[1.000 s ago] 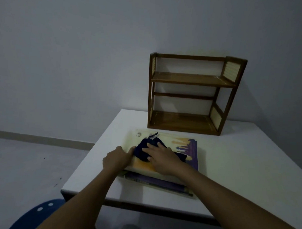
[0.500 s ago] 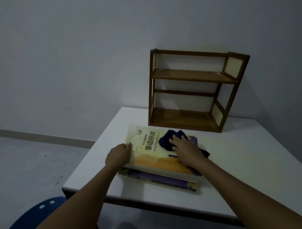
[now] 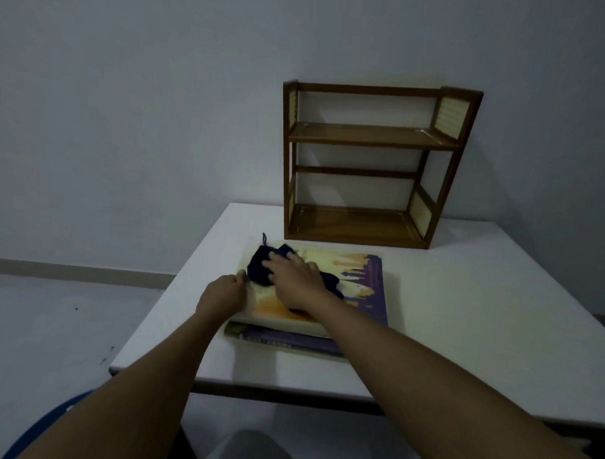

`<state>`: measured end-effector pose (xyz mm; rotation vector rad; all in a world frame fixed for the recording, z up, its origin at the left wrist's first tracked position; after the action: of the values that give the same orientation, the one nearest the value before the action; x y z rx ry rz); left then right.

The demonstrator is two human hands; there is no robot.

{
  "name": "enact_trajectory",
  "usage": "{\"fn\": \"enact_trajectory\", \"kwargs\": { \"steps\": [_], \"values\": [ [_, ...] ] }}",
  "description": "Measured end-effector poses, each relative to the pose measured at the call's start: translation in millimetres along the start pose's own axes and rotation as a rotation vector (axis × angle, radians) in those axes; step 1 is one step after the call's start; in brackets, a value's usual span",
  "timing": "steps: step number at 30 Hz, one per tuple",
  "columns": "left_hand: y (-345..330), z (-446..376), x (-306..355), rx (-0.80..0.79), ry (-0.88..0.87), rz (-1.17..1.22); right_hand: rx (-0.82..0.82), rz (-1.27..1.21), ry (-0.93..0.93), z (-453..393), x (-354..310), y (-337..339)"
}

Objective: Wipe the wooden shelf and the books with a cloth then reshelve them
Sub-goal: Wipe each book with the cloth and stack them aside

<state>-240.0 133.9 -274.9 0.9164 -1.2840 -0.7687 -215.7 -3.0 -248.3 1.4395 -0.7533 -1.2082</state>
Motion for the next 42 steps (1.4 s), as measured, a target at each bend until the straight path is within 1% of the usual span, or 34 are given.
{"fn": "enact_trajectory", "kwargs": {
  "steps": [4,7,9,12,14,16,18,21,24,26,29,31,33,35,36,39,42],
  "values": [
    [5,4,7,-0.129,0.103,0.013,0.052,0.028,-0.119,-4,56,20],
    [8,6,6,-0.15,0.126,0.026,0.021,0.09,-0.188,16,100,27],
    [6,8,5,-0.151,0.141,0.066,0.021,0.112,-0.199,37,114,27],
    [6,7,2,-0.078,0.191,0.204,0.017,0.09,-0.146,63,101,19],
    [6,6,-1,-0.046,0.216,0.227,-0.004,0.05,-0.057,71,72,10],
    [2,4,-5,-0.035,0.23,0.25,-0.036,0.064,0.052,72,38,0],
    [-2,3,-8,-0.036,0.229,0.311,-0.055,0.058,0.094,67,16,-6],
    [-3,-3,-8,-0.025,0.163,0.309,-0.045,0.038,0.061,46,9,-2],
    [-1,-5,-10,0.038,0.104,0.131,-0.046,0.077,-0.005,27,26,11],
    [-1,-4,-14,0.128,0.112,0.019,-0.016,0.099,-0.048,22,49,23],
    [6,3,-14,0.267,0.131,-0.006,-0.019,0.158,-0.107,24,95,31],
    [8,2,-6,0.276,0.015,-0.058,-0.059,0.225,-0.133,31,119,29],
    [2,-4,2,0.211,-0.146,-0.106,-0.06,0.231,-0.132,41,127,27],
    [-5,-9,6,0.144,-0.24,-0.128,-0.063,0.196,-0.09,53,115,21],
    [-6,-9,5,0.13,-0.257,-0.122,-0.073,0.175,-0.046,58,102,16],
    [-7,-10,5,0.119,-0.264,-0.121,-0.088,0.161,0.112,67,51,-2],
    [-8,-11,6,0.086,-0.262,-0.15,-0.079,0.111,0.149,55,20,-6]
  ]
}}
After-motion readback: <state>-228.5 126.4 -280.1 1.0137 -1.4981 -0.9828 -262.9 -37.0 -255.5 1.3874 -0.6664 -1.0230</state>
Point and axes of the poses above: each hand's wrist, its own z-axis away from the middle knuckle, its own y-axis out of the back of the hand, x = y × z, the point moved 6 cm from there along -z, towards the middle knuckle, and after that the axes turned 8 degrees about -y, right-handed, at the moved point
